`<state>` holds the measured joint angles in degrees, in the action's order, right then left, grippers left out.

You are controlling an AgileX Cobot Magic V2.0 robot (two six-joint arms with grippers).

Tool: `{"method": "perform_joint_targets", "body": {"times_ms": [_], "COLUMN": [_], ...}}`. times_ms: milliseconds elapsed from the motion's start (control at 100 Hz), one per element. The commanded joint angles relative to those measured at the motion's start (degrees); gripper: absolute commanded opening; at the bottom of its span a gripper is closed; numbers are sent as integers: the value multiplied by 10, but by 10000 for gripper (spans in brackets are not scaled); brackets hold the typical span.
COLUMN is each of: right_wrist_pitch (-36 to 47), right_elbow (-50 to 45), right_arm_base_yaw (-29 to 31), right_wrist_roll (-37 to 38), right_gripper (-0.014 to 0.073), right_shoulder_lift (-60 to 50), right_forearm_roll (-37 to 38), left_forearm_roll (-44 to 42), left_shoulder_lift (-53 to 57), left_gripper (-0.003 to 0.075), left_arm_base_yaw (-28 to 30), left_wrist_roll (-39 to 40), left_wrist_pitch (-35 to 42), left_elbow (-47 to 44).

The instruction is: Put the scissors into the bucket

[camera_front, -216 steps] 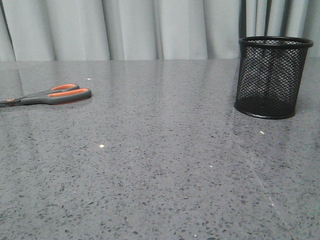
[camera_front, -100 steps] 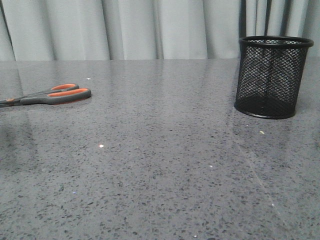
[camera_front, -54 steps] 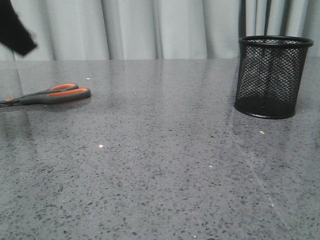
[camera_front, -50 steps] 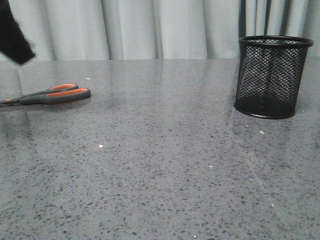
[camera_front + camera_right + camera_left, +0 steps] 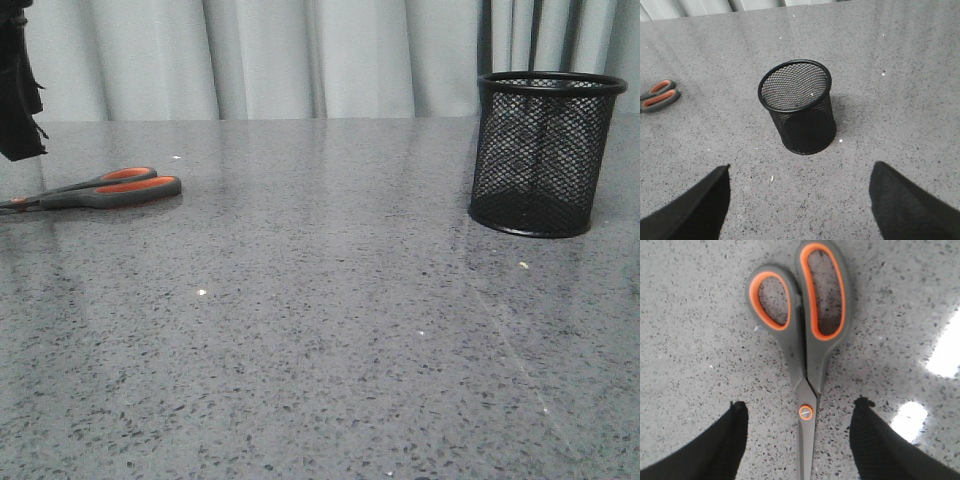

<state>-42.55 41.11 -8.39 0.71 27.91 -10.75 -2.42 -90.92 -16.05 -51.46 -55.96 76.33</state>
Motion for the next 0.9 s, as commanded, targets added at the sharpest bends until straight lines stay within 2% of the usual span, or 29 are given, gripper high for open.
{"method": "perform_joint_targets", "body": {"times_ms": [0, 230, 570, 890], "right_wrist_pitch": [42, 27, 25, 36], "right_elbow": [20, 20, 20, 20], "right_arm_base_yaw": [-1, -2, -2, -2], "right_wrist_roll": [-7, -7, -12, -12], "right_gripper": [520, 520, 520, 520], "right_shoulder_lift": [8, 8, 8, 8], "right_forearm_roll": [-4, -4, -4, -4], "left_forearm_roll": [24, 108, 105, 114], "left_shoulder_lift": [6, -28, -84, -124], "left_gripper": [406, 406, 407, 411], "left_arm_base_yaw": [6, 16, 22, 28], "left_wrist_roll": [-38, -157, -157, -156], "left_wrist_pitch": [0, -17, -14, -75], "left_elbow": [20, 21, 88, 122]}}
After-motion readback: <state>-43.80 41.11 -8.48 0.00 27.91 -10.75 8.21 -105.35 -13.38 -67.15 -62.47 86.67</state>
